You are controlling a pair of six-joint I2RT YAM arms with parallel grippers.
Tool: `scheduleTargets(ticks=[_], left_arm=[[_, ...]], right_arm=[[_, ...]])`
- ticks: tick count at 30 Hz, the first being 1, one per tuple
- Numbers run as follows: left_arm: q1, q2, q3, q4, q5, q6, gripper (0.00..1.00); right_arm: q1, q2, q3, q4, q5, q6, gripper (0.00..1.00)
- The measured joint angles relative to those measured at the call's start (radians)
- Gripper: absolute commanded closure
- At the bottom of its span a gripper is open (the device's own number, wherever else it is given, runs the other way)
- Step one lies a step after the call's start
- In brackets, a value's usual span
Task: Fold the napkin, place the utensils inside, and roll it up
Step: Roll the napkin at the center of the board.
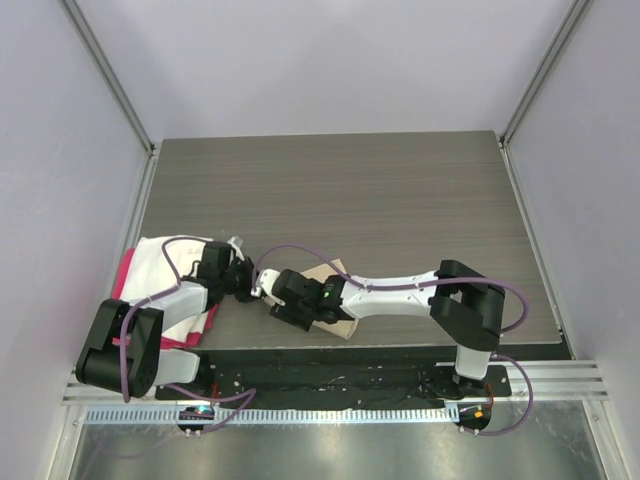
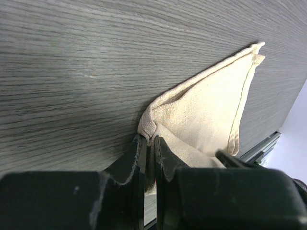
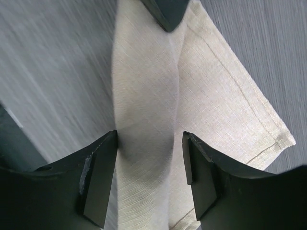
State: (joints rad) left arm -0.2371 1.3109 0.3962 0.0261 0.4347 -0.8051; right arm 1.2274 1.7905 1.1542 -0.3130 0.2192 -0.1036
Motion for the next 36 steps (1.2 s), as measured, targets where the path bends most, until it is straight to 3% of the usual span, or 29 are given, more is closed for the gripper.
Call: scheduleTargets(ticks=[9, 12, 13, 16, 19, 36], left_arm=[[0.000, 0.000, 0.002, -0.001, 0.000, 0.000, 1.00], [0.000, 0.001, 0.005, -0.007, 0.003, 0.001, 0.84], [0.000, 0.001, 0.007, -0.010, 0.003, 0.002, 0.67], [0.000, -0.003, 0.018, -0.027, 0.005, 0.003, 0.40], [-0.005, -0.034, 0.039, -0.049, -0.015, 0.018, 0.34], [-0.005, -0.154, 0.000, -0.105, -0.100, 0.035, 0.32]], right_arm=[[-0.010, 0.039, -0.010, 0.007, 0.002, -0.020, 0.65], [-0.013, 0.047, -0.016, 0.018, -0.023, -0.018, 0.71], [-0.019, 0.049, -0.016, 0.020, -0.035, -0.016, 0.71], [-0.058, 0.049, -0.021, 0.029, -0.127, 0.001, 0.73], [-0.105, 0.047, -0.027, 0.044, -0.227, 0.016, 0.74], [-0.392, 0.124, -0.116, 0.266, -0.918, 0.169, 0.75]])
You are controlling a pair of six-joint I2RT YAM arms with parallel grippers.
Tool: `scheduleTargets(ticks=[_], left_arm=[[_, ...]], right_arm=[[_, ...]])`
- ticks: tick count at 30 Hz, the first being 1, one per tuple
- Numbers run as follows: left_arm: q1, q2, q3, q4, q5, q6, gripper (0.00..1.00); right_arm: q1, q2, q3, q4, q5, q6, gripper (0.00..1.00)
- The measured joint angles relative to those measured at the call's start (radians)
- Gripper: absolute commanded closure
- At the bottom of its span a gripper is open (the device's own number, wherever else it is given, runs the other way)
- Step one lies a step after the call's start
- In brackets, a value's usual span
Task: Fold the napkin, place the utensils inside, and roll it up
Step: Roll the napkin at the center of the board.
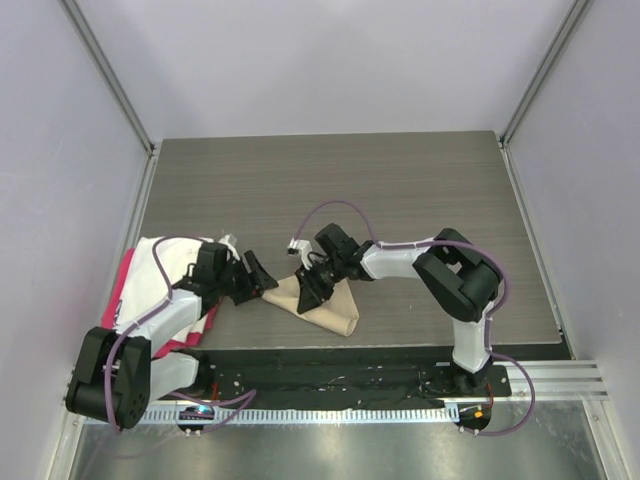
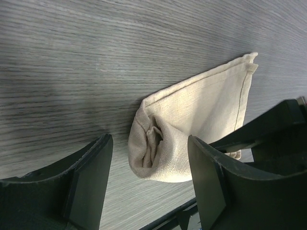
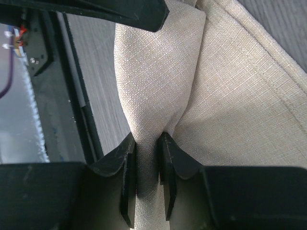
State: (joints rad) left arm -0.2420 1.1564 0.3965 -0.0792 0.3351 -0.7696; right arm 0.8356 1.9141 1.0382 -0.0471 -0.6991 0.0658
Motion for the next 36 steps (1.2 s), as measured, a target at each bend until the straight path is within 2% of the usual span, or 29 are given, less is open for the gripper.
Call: scheduleTargets(ticks=[5, 11, 14, 15, 18, 21, 23, 26, 30, 36], left_arm=[[0.000, -0.017, -0.023, 0.029, -0.002, 0.000, 0.34], [0.000, -0.006, -0.052, 0.102, 0.004, -0.008, 0.48], [0.000, 0.023, -0.060, 0.146, 0.012, -0.014, 0.62], [0.000, 0.035, -0.063, 0.159, 0.016, -0.016, 0.71], [0.000, 0.068, -0.068, 0.189, 0.027, -0.025, 0.89], [0.000, 0.093, -0.068, 0.201, 0.037, -0.034, 0.99], [0.000, 0.098, -0.063, 0.201, 0.043, -0.035, 1.00], [0.000, 0.112, -0.042, 0.179, 0.050, -0.035, 1.00], [0.000, 0.140, -0.002, 0.123, 0.055, -0.035, 1.00], [0.000, 0.172, 0.045, 0.057, 0.059, -0.035, 1.00]], right_arm=[[-0.037, 0.042, -0.010, 0.062, -0.116, 0.039, 0.76], [-0.063, 0.070, -0.022, 0.115, -0.185, 0.070, 0.75], [-0.068, 0.077, -0.022, 0.125, -0.201, 0.081, 0.67], [-0.068, 0.077, -0.022, 0.126, -0.201, 0.085, 0.61], [-0.068, 0.070, -0.021, 0.121, -0.202, 0.100, 0.50], [-0.061, 0.036, -0.021, 0.091, -0.154, 0.103, 0.41], [-0.048, 0.005, -0.018, 0.055, -0.096, 0.097, 0.34], [-0.020, -0.054, -0.014, -0.011, 0.040, 0.072, 0.30], [0.077, -0.158, -0.022, -0.074, 0.375, 0.008, 0.28], [0.322, -0.264, -0.064, -0.027, 0.805, -0.106, 0.28]])
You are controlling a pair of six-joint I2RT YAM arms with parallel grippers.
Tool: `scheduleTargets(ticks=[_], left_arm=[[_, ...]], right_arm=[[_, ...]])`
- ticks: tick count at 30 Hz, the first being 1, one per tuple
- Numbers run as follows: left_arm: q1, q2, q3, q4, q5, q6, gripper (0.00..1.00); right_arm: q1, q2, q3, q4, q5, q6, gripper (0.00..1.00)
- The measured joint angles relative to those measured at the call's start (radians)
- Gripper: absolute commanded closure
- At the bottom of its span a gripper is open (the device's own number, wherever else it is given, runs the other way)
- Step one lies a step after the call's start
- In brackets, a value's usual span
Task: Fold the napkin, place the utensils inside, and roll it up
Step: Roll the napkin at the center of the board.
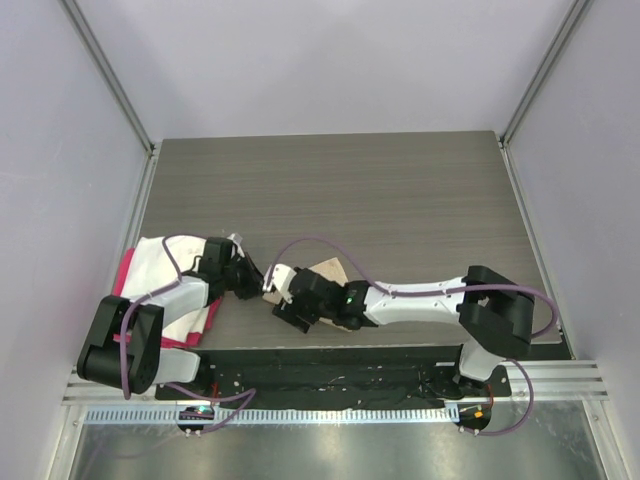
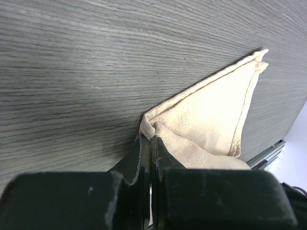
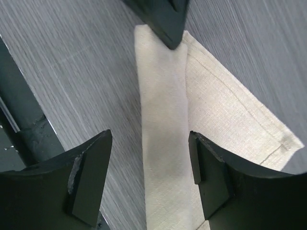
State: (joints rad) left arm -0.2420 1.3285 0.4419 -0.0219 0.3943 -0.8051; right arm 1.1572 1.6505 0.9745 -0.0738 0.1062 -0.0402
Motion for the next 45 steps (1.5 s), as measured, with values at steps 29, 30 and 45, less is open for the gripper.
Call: scheduleTargets(ticks=[29, 30, 45], left_arm=[[0.000, -0.067, 0.022, -0.074, -0.024, 0.007, 0.30], [0.000, -0.082, 0.022, -0.089, -0.036, 0.009, 0.30], [0.000, -0.346, -0.039, -0.150, -0.112, 0.054, 0.35]], right_arm=[[-0.048, 0.132, 0.000, 0.035, -0.083, -0.046, 0.74], [-0.068, 0.132, 0.000, 0.038, -0.132, -0.035, 0.74], [-0.305, 0.291, 0.062, 0.111, -0.816, 0.162, 0.75]])
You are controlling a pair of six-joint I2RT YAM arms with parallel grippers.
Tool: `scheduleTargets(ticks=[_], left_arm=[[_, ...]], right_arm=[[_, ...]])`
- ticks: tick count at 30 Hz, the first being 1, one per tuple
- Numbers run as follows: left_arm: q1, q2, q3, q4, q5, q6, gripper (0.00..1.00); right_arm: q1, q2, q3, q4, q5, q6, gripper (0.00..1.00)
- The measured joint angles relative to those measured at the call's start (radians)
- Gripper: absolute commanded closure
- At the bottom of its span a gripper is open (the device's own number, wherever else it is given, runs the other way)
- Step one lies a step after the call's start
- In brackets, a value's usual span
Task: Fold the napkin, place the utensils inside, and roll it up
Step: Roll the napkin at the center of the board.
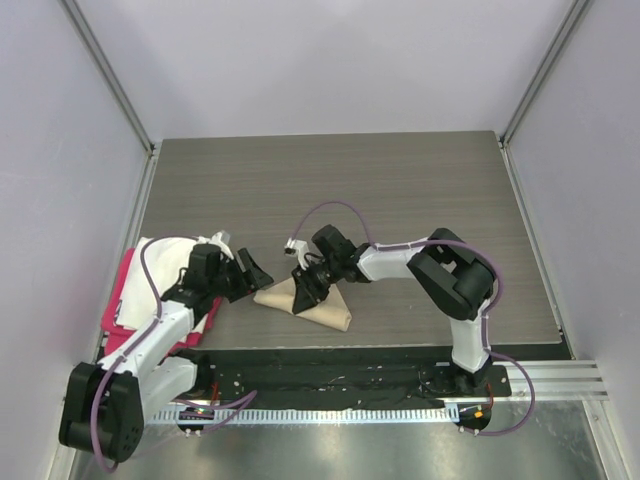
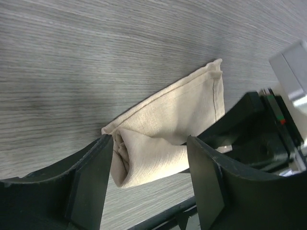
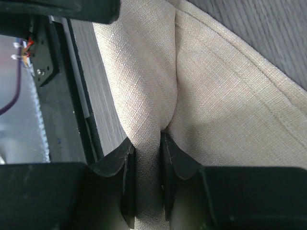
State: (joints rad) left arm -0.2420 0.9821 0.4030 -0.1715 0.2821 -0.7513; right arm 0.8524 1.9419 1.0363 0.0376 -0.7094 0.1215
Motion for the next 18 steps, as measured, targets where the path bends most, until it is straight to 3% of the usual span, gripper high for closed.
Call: scheduleTargets(ticks=[8, 14, 18], left_arm=[[0.000, -0.042, -0.057, 0.014, 0.005, 0.000, 0.48], [0.000, -0.033, -0.117, 0.101, 0.018, -0.019, 0.73], [0.000, 0.005, -0.134, 0.158, 0.034, -0.034, 0.96]], right_arm=[[-0.037, 0.051, 0.025, 0.001, -0.110, 0.042, 0.75], [-0.048, 0.068, 0.035, -0.002, -0.139, 0.059, 0.75], [-0.050, 0.070, 0.037, -0.003, -0.141, 0.073, 0.69]])
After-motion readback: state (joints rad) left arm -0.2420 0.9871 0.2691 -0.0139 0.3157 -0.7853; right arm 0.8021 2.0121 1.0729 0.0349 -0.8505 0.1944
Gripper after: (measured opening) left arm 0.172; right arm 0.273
